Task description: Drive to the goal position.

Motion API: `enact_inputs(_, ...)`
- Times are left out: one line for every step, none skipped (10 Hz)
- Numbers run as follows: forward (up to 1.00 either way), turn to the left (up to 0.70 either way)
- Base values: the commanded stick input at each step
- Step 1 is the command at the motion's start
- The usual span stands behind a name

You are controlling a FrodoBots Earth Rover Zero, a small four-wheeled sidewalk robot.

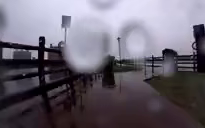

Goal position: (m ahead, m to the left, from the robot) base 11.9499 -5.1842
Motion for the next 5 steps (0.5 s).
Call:
enact_inputs(1.0, -0.03)
enact_inputs(1.0, -0.07)
enact_inputs(1.0, -0.14)
enact_inputs(1.0, -0.14)
enact_inputs(1.0, -0.14)
